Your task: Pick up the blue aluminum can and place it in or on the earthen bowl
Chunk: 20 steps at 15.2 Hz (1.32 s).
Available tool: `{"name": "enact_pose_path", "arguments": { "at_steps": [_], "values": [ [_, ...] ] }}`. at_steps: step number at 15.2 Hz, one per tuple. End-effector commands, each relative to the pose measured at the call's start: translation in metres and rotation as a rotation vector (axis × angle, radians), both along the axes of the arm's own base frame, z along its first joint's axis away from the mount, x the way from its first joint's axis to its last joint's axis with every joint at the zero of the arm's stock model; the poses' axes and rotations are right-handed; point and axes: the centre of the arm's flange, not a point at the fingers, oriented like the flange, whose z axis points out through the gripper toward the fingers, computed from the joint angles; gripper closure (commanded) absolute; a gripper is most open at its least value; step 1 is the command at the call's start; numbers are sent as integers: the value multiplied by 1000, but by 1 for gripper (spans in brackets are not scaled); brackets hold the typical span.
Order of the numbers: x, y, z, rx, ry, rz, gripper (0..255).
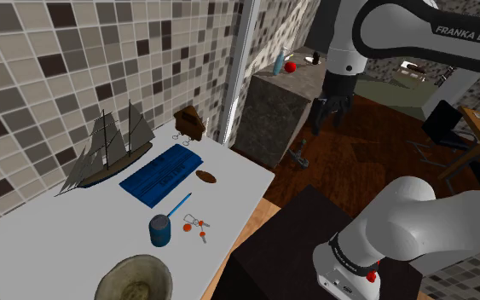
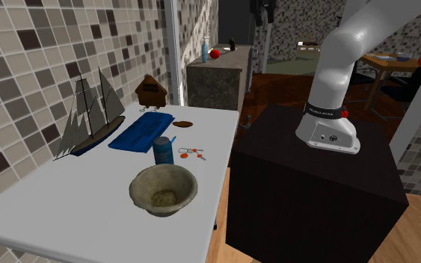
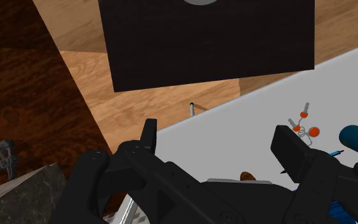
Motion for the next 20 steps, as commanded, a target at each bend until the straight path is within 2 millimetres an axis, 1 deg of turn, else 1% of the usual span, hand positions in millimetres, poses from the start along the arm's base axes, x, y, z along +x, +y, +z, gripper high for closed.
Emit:
{"name": "enact_pose_path", "arguments": {
  "at_steps": [1,20],
  "values": [
    [0,0,0,0,0,0,0],
    [63,181,-150,18,-99,36,0]
  ]
}}
